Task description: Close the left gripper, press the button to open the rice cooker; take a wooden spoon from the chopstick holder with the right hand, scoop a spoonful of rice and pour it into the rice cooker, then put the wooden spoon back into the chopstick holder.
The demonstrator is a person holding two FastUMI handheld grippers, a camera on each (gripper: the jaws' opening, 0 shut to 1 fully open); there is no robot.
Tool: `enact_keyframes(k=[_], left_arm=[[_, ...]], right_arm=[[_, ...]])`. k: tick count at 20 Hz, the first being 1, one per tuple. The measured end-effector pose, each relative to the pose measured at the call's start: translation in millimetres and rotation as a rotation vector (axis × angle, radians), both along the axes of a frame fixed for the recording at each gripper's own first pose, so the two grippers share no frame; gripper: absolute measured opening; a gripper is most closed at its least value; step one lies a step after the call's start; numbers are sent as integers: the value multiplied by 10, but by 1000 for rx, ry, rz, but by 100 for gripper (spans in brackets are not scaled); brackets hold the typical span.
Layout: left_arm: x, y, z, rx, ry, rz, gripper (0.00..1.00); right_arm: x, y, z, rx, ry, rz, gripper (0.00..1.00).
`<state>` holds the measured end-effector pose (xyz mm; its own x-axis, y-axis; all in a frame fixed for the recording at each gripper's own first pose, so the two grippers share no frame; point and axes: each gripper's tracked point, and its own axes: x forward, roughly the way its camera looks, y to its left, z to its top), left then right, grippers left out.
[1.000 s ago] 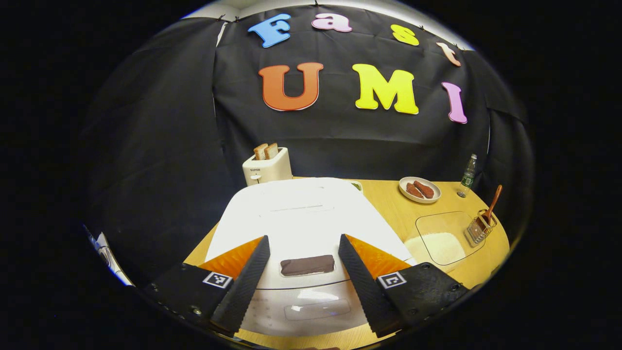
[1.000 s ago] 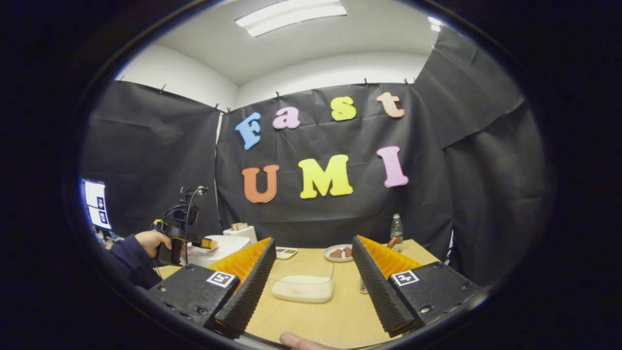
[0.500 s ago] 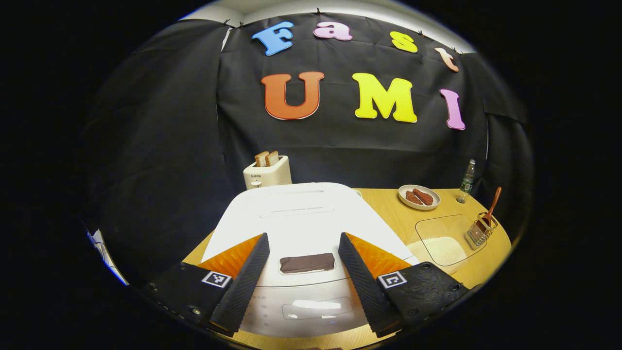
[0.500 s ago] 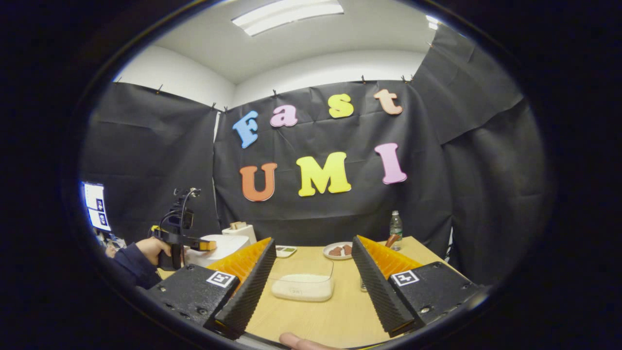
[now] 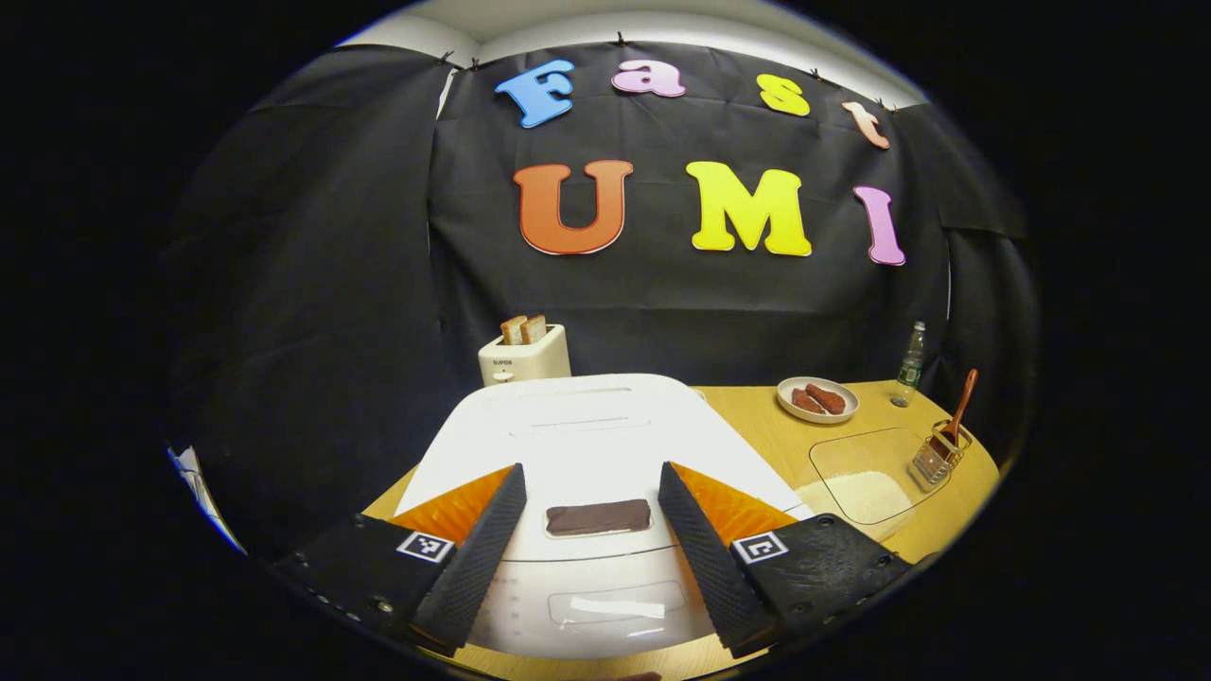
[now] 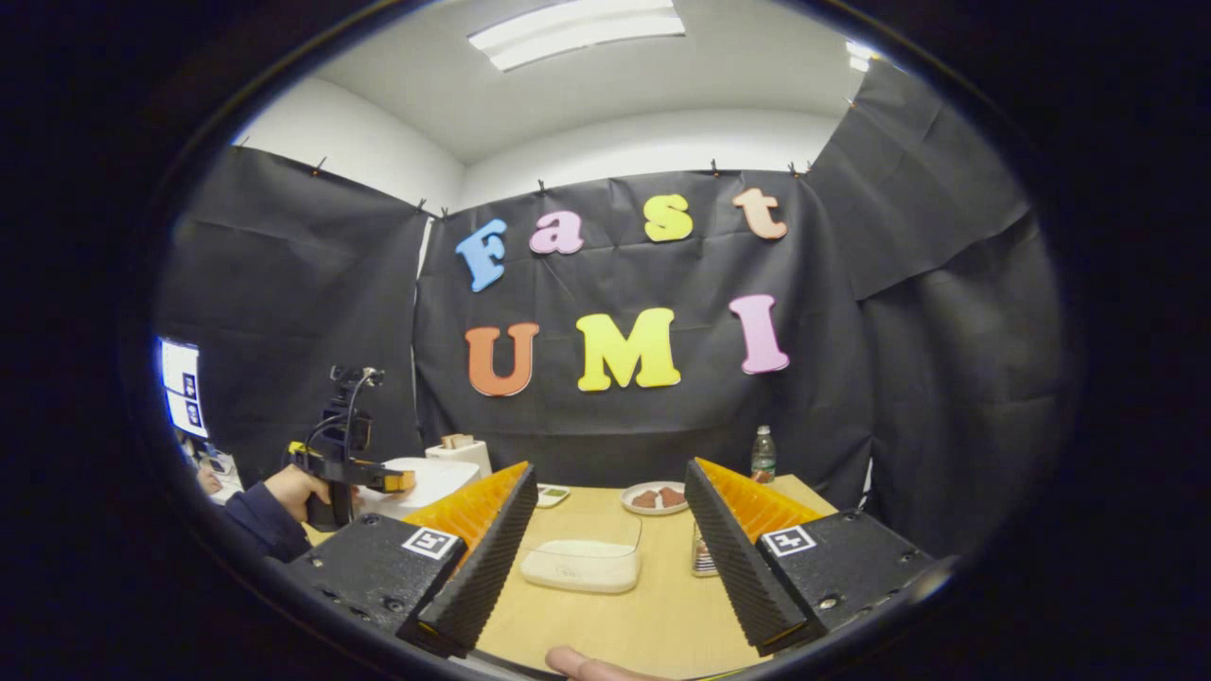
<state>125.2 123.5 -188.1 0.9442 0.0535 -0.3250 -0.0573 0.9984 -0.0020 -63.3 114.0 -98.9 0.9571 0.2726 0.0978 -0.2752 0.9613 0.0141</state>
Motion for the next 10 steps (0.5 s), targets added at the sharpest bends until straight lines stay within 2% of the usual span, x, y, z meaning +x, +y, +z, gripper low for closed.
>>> enact_keyframes(k=[3, 6, 10], left_arm=[[-160, -88, 257, 33, -43, 9, 90], [-390, -235, 554, -6, -84, 11, 90], [-751, -455, 959, -34, -153, -3, 92]], right_arm=[[3, 25, 54, -11, -9, -17, 100], [-26, 40, 122, -31, -21, -27, 100], [-57, -60, 249, -63, -54, -79, 100]])
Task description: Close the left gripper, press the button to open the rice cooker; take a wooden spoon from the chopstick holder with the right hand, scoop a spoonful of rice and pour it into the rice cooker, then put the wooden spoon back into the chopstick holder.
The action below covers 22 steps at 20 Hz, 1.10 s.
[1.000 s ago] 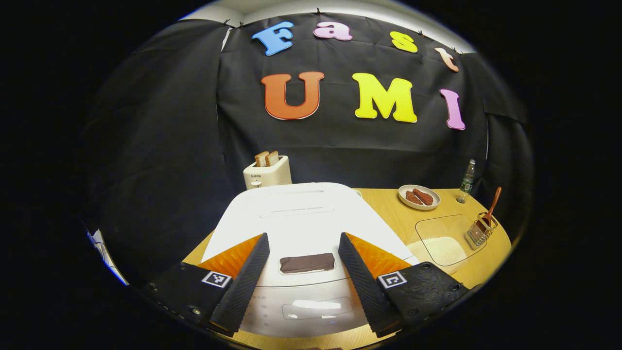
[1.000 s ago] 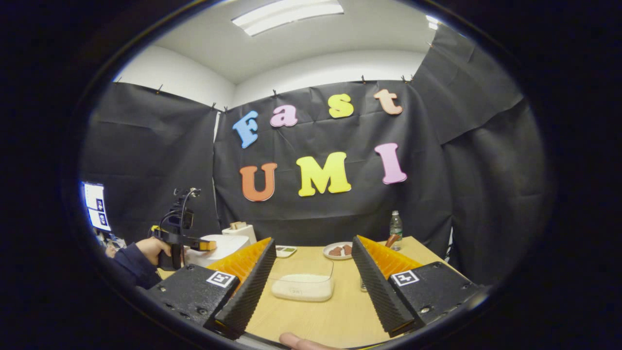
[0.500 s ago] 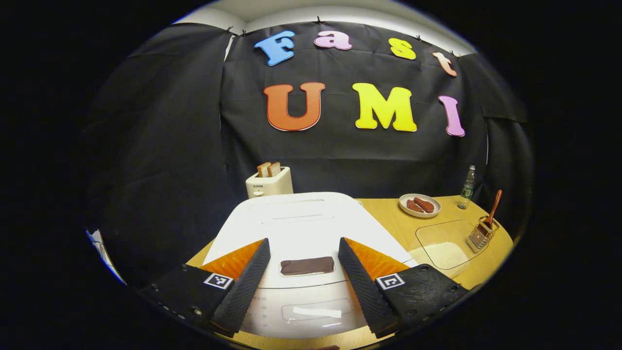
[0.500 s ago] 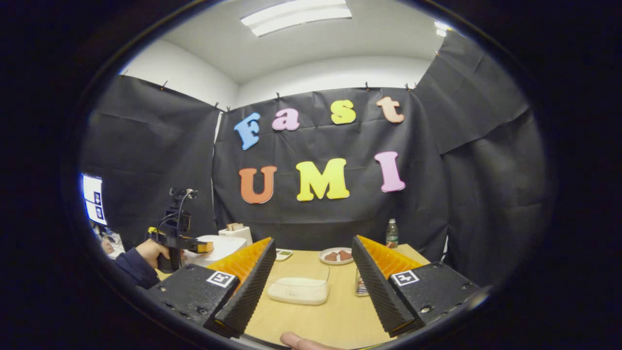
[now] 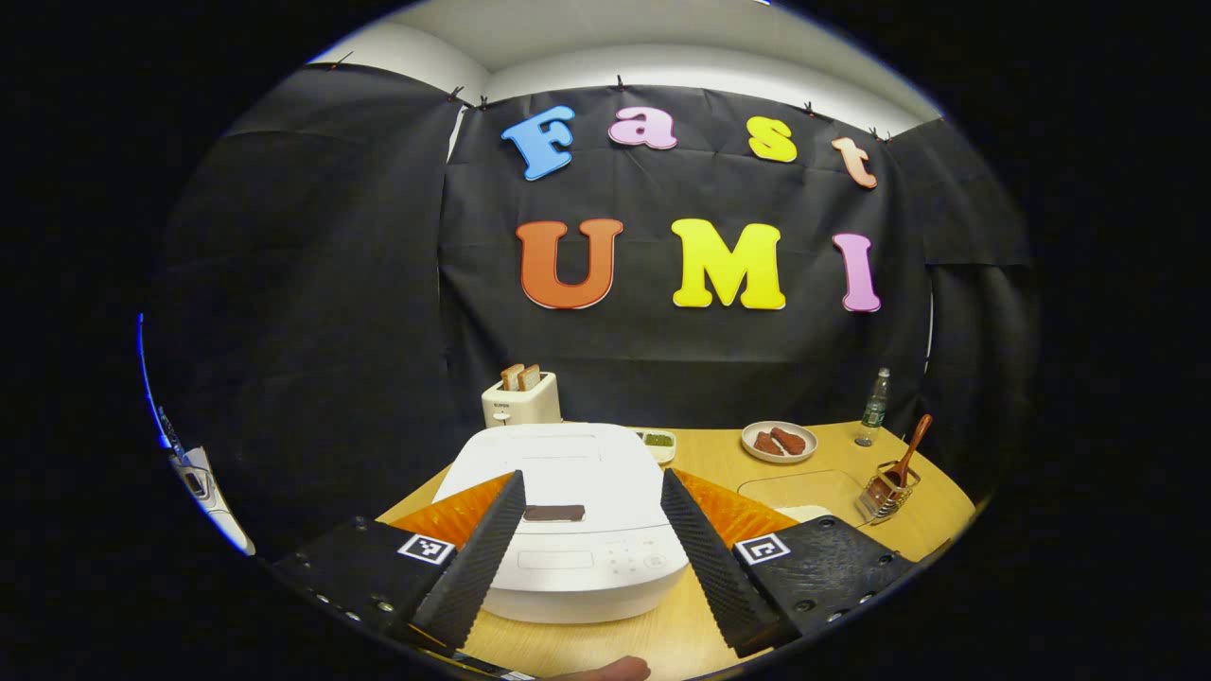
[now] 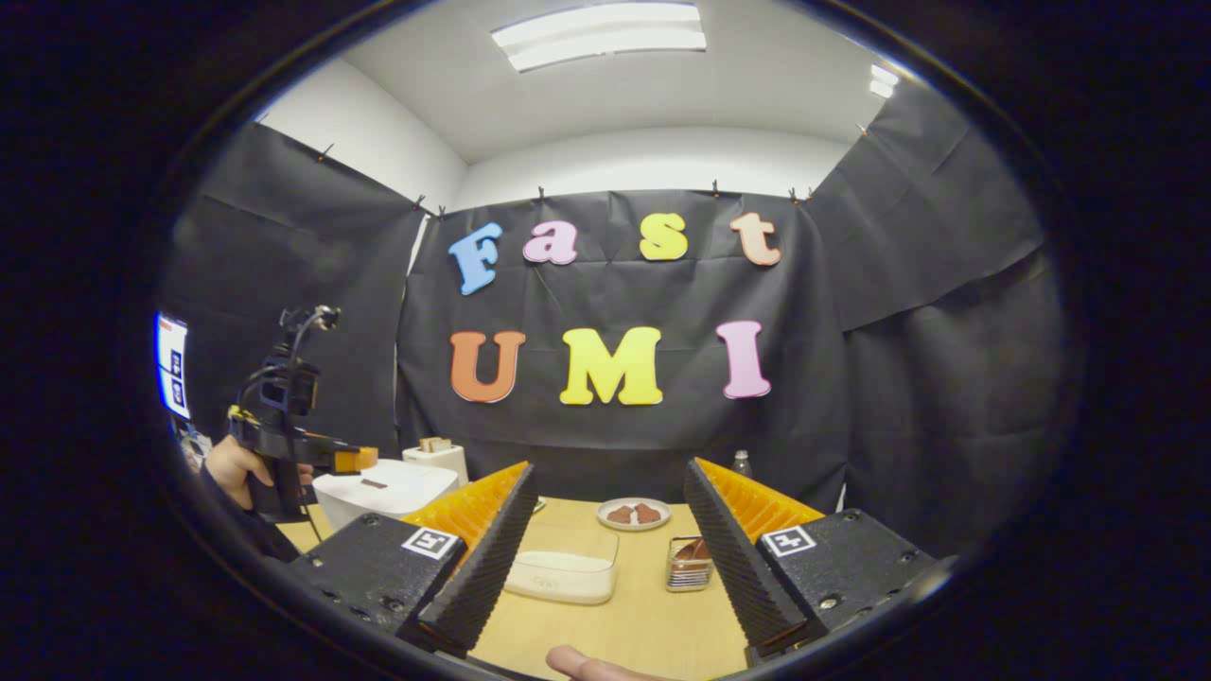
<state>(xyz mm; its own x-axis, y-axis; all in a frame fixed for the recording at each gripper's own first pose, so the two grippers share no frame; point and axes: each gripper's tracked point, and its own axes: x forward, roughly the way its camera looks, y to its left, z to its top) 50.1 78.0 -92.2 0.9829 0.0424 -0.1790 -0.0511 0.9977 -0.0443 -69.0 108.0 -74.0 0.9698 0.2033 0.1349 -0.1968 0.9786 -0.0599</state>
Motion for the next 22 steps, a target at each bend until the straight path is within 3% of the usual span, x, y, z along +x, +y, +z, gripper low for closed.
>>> enact_keyframes(k=[5, 16, 22], left_arm=[[-464, -319, 449, -2, -108, -50, 93], [-1238, -695, 826, 10, -230, -96, 93], [-1384, -727, 862, 14, -258, -103, 93]], right_arm=[[-71, -91, 85, -1, -13, -27, 100], [34, -436, 114, 16, 22, -109, 100], [20, -401, 44, 14, 60, -70, 99]])
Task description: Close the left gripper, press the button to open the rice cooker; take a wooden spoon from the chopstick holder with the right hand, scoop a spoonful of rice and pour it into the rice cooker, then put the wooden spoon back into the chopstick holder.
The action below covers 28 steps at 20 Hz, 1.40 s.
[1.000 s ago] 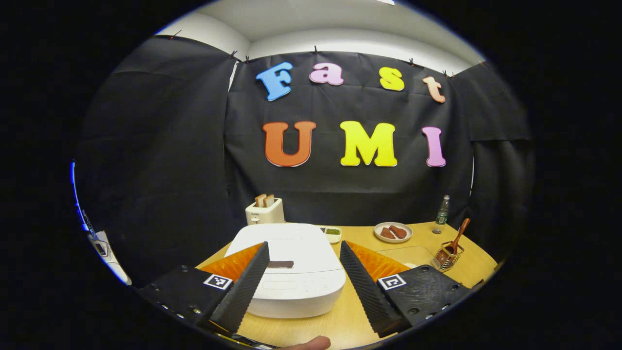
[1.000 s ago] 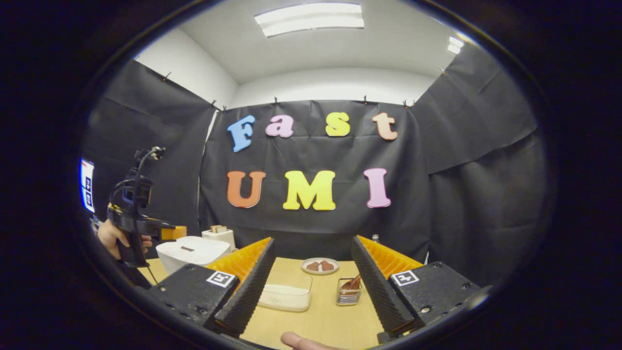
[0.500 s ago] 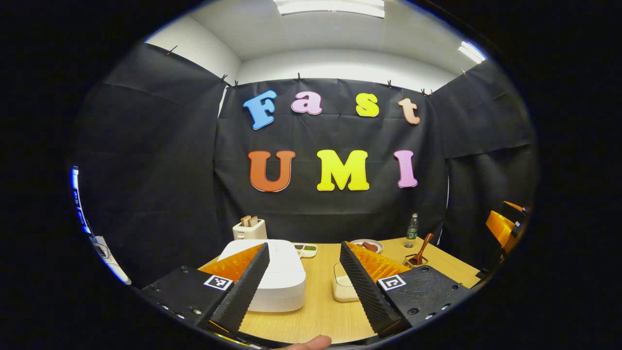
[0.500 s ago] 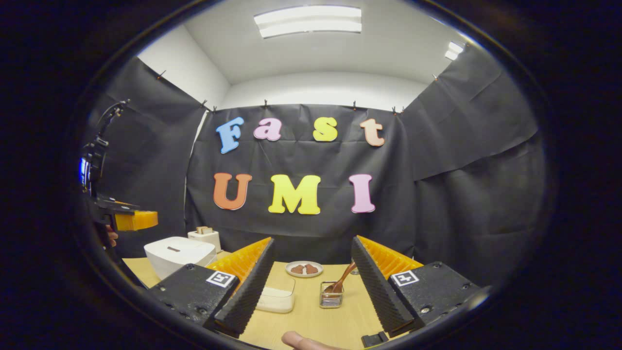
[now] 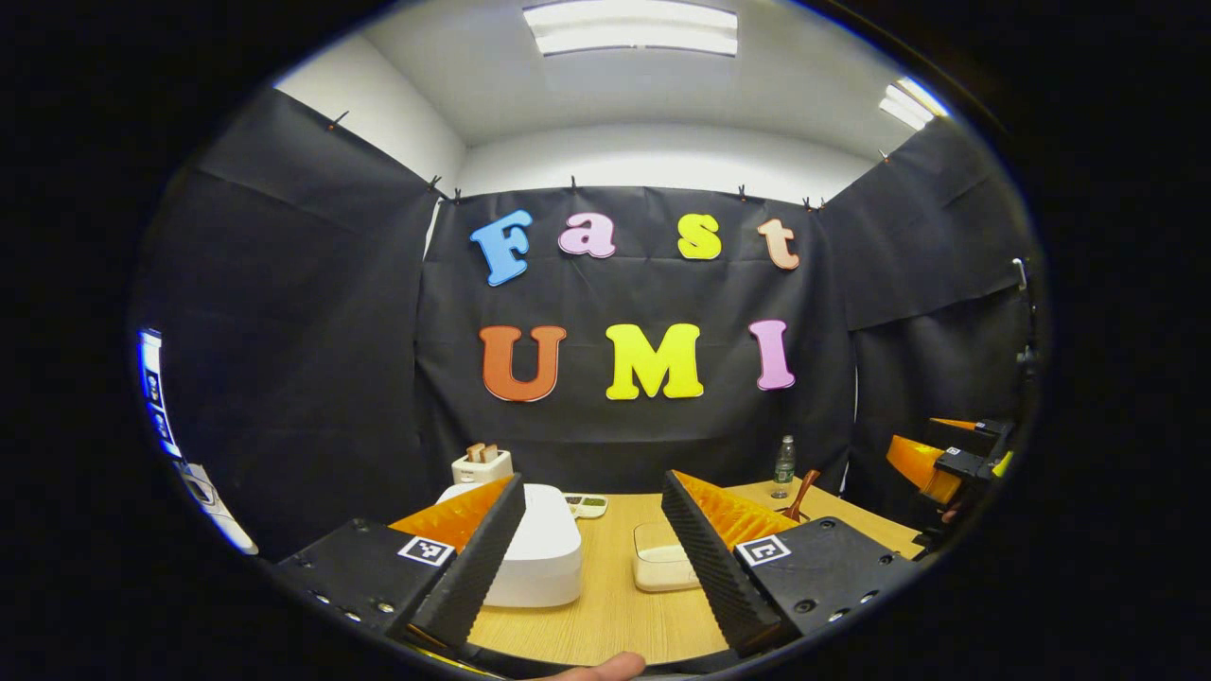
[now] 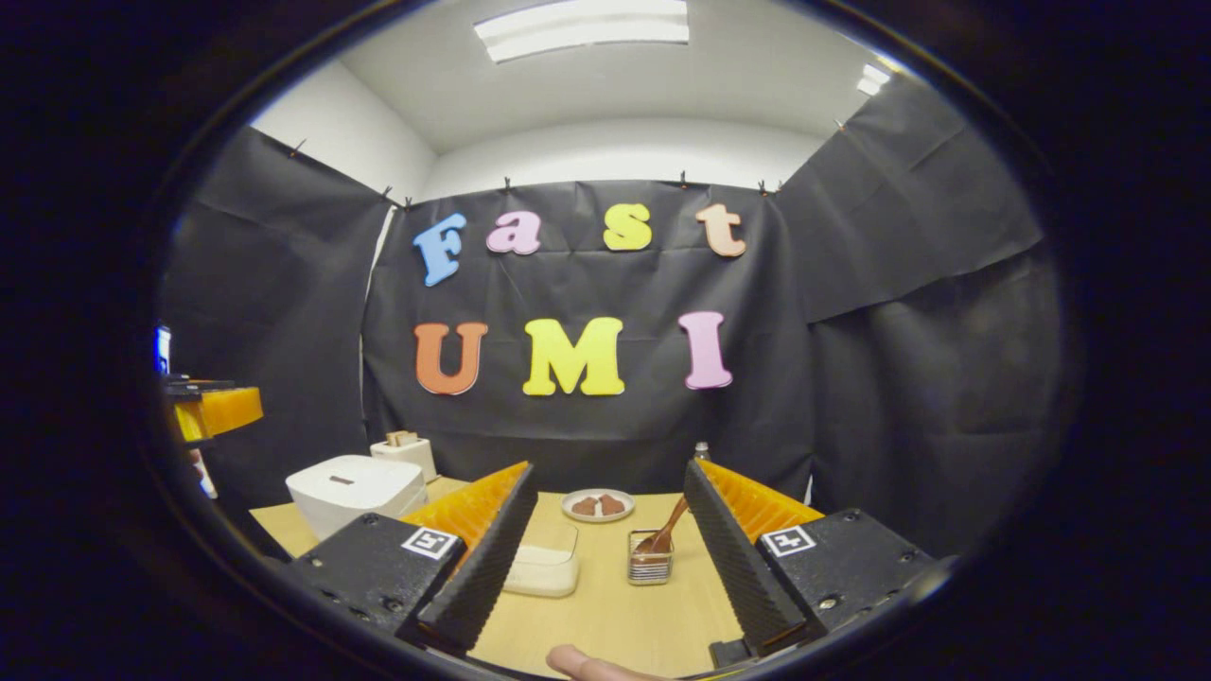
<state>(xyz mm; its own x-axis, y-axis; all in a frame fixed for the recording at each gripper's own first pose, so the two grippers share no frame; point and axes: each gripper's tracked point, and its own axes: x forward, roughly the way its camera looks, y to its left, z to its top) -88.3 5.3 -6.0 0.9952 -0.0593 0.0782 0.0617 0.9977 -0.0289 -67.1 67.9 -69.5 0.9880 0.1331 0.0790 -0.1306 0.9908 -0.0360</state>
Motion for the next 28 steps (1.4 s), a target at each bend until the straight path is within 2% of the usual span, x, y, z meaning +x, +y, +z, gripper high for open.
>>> enact_keyframes(k=[7, 20, 28], left_arm=[[43, 37, -52, -7, 5, 6, 93], [52, 76, -117, -16, 3, 5, 93], [21, 63, 4, 6, -23, 6, 93]], right_arm=[[-89, -60, 131, -21, -62, -25, 100], [-89, 22, 25, -5, -47, 20, 100], [-191, -11, 250, -36, -107, 0, 100]])
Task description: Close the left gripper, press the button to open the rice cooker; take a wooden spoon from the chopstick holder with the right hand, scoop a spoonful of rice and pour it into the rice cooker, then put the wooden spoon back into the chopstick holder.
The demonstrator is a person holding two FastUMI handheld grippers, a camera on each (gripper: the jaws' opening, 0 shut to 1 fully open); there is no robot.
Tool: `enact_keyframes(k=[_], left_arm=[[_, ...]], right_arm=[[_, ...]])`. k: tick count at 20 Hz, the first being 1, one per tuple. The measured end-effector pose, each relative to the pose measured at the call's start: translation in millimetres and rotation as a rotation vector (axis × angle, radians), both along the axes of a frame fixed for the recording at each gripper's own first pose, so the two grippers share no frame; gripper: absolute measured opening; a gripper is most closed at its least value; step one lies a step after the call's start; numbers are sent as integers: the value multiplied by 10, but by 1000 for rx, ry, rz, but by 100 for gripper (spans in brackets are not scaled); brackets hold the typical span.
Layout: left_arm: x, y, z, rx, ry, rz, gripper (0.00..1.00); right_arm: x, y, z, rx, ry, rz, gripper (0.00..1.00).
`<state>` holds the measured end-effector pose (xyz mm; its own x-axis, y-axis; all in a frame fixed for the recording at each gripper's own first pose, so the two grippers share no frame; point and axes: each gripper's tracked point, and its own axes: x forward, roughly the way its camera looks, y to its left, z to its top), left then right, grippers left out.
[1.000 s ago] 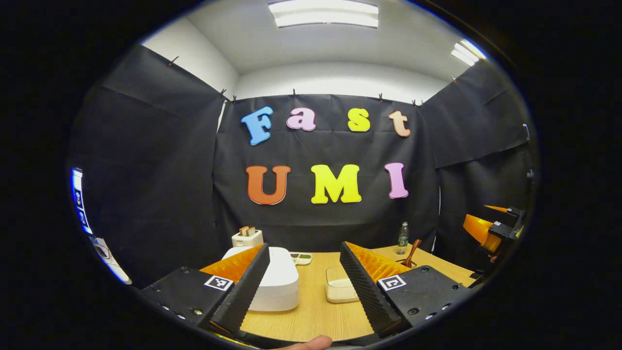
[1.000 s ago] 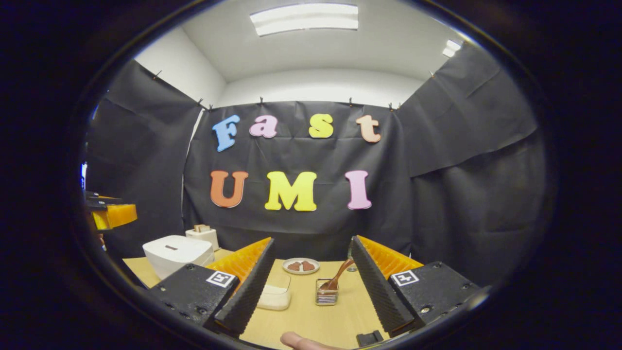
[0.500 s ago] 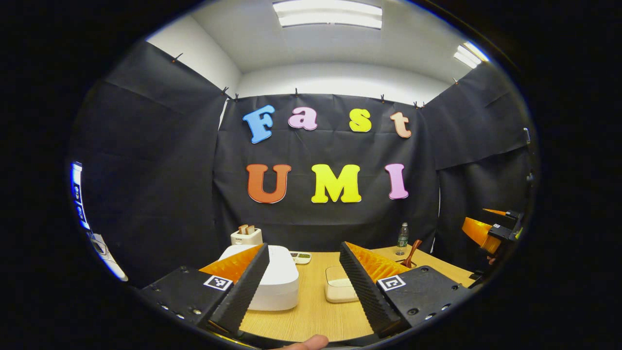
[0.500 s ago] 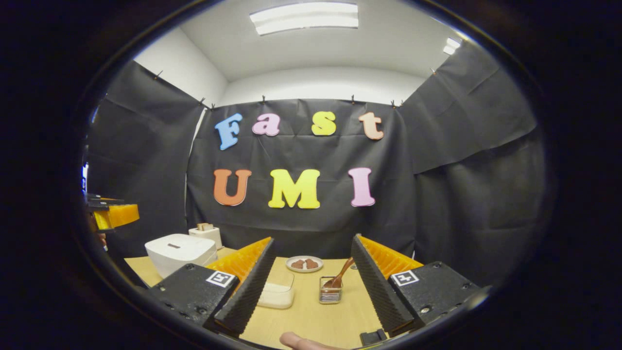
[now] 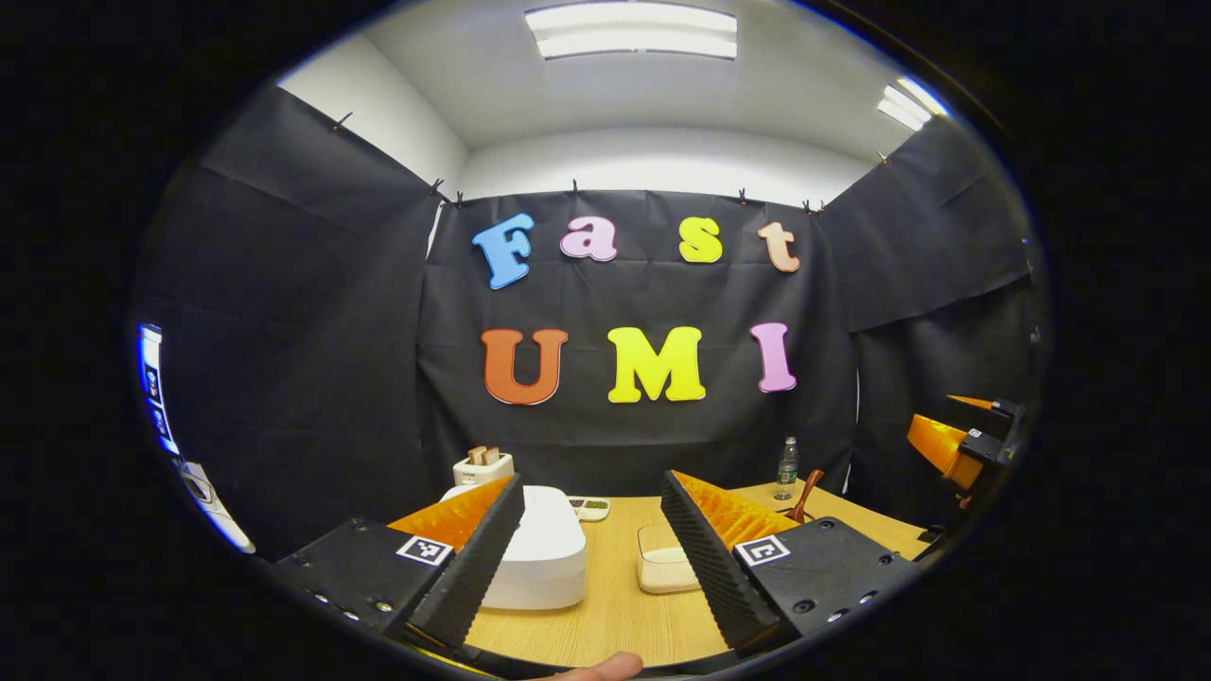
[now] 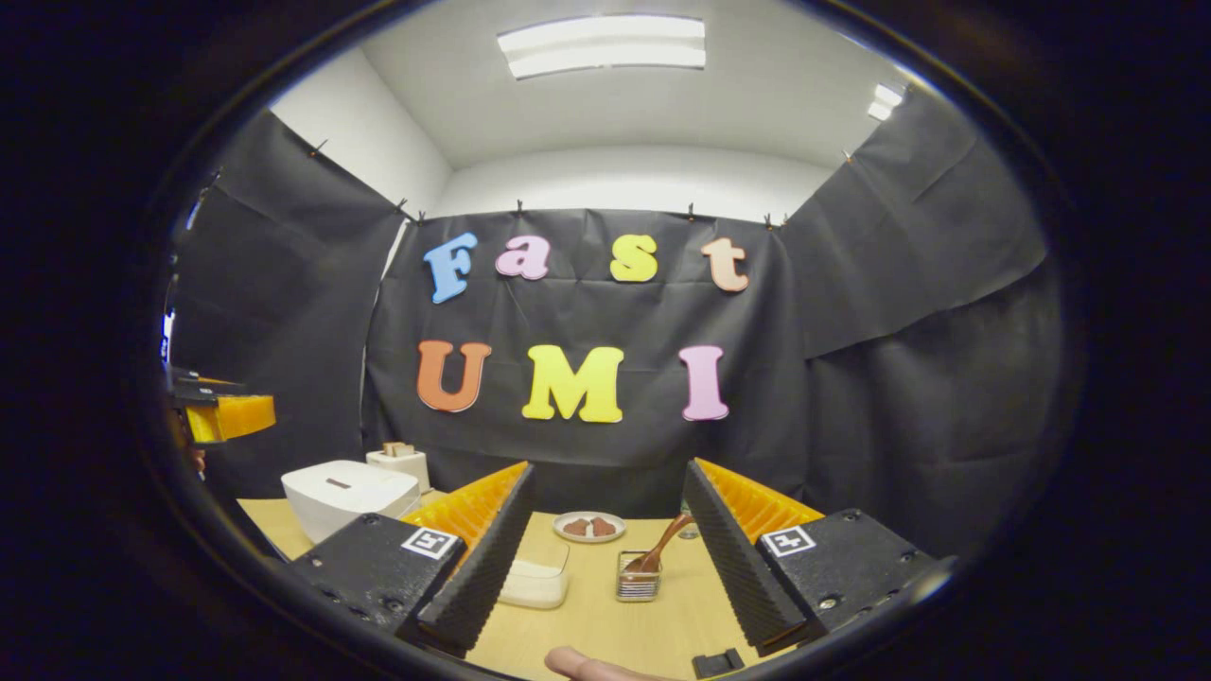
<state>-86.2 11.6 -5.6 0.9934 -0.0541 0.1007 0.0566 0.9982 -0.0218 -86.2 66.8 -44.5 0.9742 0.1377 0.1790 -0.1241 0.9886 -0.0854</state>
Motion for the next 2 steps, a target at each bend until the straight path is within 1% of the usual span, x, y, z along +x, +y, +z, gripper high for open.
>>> enact_keyframes(k=[2], left_arm=[[-13, -28, 68, 6, -12, -8, 93]], right_arm=[[-24, 44, 76, 5, 7, 14, 99]])
